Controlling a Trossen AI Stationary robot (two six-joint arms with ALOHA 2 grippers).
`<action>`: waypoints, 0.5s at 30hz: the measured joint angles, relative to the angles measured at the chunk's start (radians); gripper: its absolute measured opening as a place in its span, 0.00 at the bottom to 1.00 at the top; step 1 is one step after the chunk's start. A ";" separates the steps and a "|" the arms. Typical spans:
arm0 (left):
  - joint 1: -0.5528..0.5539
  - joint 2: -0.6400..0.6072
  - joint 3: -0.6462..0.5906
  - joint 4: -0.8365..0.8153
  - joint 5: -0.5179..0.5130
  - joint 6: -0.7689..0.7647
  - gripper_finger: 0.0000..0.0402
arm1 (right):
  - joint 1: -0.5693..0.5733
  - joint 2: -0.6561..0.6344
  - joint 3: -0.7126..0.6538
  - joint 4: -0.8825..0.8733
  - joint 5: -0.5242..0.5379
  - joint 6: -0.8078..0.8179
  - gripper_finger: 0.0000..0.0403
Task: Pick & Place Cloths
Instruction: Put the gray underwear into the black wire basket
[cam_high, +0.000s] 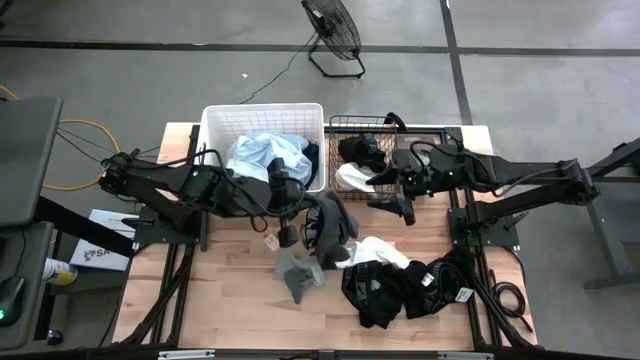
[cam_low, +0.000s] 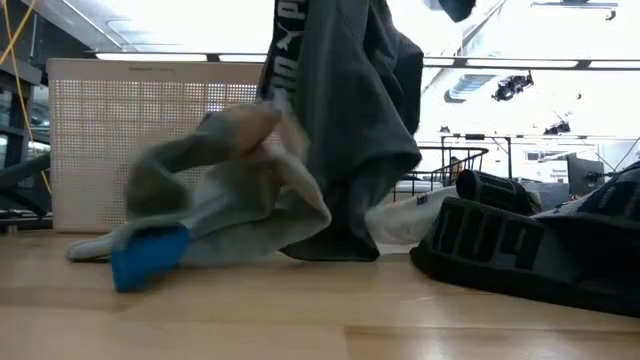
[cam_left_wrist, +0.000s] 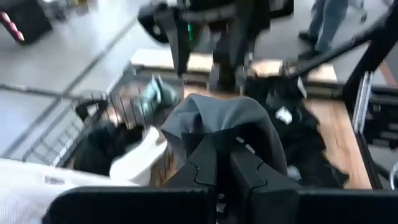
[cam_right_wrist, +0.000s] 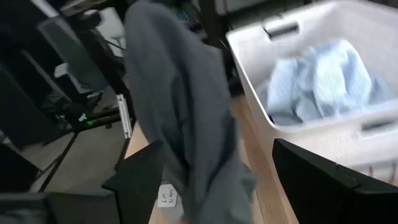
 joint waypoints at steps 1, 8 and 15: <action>0.000 0.000 0.000 0.028 -0.006 0.018 0.01 | 0.008 0.000 0.000 0.012 0.007 -0.020 0.72; 0.039 0.009 0.000 0.171 -0.006 0.084 0.01 | 0.026 0.005 0.000 0.037 0.030 -0.057 0.72; 0.094 0.009 0.000 0.261 0.081 0.097 0.01 | 0.043 0.005 0.000 0.062 -0.014 -0.103 0.72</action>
